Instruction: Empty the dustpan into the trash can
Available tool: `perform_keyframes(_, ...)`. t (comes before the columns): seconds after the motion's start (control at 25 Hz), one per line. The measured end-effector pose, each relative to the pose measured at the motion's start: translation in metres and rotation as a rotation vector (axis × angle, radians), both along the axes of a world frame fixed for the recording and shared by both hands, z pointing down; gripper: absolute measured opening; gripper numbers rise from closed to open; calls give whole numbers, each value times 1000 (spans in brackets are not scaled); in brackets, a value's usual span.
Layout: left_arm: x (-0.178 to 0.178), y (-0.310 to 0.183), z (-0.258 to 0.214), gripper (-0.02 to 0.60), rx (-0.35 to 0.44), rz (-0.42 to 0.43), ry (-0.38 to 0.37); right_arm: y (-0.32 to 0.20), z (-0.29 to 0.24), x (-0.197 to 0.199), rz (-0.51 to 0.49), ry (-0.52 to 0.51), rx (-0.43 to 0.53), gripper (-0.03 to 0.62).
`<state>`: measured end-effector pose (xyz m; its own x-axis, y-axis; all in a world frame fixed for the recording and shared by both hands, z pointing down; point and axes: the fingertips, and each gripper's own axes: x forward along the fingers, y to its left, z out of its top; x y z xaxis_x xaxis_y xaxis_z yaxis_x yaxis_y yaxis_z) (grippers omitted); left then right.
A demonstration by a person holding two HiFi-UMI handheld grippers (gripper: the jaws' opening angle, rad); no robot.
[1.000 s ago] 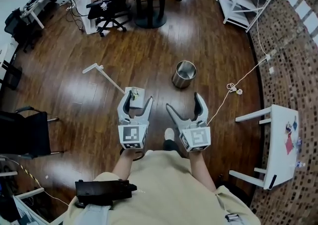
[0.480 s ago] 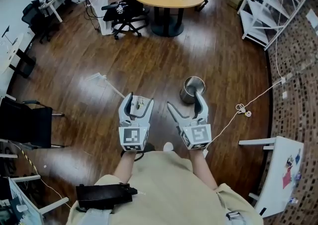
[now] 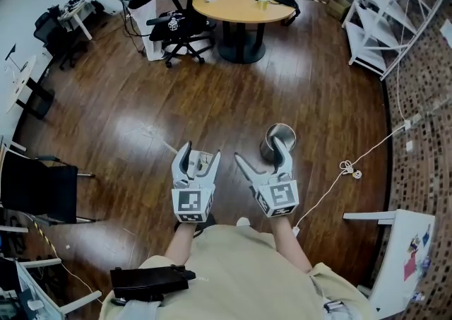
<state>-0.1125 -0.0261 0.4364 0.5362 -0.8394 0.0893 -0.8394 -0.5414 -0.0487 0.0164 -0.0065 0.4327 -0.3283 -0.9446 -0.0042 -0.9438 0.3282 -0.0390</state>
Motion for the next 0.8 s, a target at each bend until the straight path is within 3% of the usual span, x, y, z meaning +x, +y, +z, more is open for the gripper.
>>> perform_keyframes(0.2, -10, -47, -8, 310, 30, 40, 2, -42, -7, -15, 26, 0, 13, 485)
perform_keyframes(0.52, -77, -122, -19, 310, 51, 46, 26, -112, -32, -70, 81, -27, 90, 474)
perform_keyframes(0.8, -120, -160, 5, 298, 18, 68, 31, -137, -9, -115, 90, -11, 41, 463)
